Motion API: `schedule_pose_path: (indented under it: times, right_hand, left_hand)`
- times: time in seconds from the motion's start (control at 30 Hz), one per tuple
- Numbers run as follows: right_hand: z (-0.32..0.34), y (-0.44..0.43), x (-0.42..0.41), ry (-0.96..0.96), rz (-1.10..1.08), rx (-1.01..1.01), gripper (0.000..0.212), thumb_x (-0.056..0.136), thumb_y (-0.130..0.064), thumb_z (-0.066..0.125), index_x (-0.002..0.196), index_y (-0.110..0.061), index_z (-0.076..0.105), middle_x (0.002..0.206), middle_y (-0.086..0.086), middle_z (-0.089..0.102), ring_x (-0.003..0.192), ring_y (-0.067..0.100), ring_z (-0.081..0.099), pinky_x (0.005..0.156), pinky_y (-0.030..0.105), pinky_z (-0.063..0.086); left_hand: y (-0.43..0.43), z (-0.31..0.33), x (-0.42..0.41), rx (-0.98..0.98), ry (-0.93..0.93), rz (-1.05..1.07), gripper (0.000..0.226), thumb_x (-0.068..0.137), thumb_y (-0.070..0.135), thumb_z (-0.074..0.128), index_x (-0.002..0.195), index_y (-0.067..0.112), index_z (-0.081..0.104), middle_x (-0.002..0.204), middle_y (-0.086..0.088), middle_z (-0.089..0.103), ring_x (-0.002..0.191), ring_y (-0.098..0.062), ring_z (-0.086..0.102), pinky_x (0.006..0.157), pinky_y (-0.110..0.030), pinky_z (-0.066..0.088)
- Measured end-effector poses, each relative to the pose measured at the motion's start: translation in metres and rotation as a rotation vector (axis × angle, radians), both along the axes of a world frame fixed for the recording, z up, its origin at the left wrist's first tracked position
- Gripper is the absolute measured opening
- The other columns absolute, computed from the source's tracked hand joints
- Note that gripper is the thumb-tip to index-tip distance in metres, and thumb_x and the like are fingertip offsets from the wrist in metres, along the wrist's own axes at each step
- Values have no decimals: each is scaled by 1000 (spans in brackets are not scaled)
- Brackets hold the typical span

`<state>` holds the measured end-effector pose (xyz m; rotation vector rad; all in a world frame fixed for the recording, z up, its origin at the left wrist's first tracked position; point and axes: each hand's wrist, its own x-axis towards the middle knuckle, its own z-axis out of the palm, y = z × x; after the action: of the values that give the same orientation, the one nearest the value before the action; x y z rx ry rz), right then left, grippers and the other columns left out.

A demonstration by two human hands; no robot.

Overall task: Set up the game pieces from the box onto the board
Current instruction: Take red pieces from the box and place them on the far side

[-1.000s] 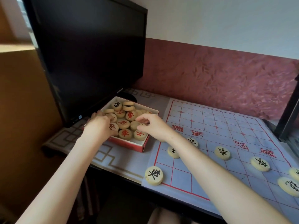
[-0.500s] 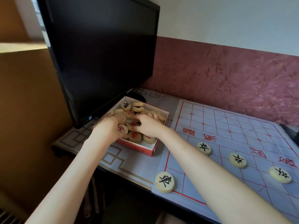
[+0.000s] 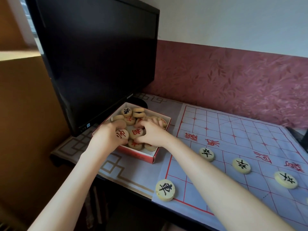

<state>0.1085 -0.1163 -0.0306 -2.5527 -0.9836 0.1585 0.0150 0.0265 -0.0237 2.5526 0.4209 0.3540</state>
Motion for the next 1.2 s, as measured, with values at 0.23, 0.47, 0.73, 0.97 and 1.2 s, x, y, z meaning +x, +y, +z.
schedule_pose_path:
  times: [0.23,0.47,0.73,0.97,1.2]
  right_hand:
    - [38,-59,6,-15,-80,149,45,77,-31,68,118,-25,50,119,-2,47,116,20,33,92,34,23]
    - [50,-144,20,-42,-245,121,49,74,-32,72,118,-24,52,121,-1,49,116,19,36,94,34,25]
    - [40,-249,54,13,-458,155,51,71,-28,76,116,-24,54,120,-3,52,117,20,41,103,38,33]
    - [25,-322,100,79,-641,236,68,69,-18,79,129,-21,47,117,2,53,115,21,48,96,34,41]
    - [19,-364,150,89,-748,323,61,68,-8,78,124,-14,54,115,6,59,113,26,52,96,36,43]
  left_hand:
    - [-35,14,21,-59,-122,-82,50,67,29,79,114,25,62,122,-4,52,103,-19,53,73,-23,40]
    - [-110,30,72,-81,-143,-262,47,69,25,79,112,21,62,108,-4,59,99,-19,57,79,-25,43]
    - [-199,36,147,-172,-73,-443,54,67,25,80,117,15,61,115,-6,62,102,-18,58,81,-24,46]
    - [-266,30,221,-344,-21,-471,62,67,19,81,121,10,53,117,-6,60,96,-14,56,76,-22,45]
    - [-303,15,288,-331,6,-494,55,71,23,77,119,13,53,116,-5,62,100,-20,62,88,-34,52]
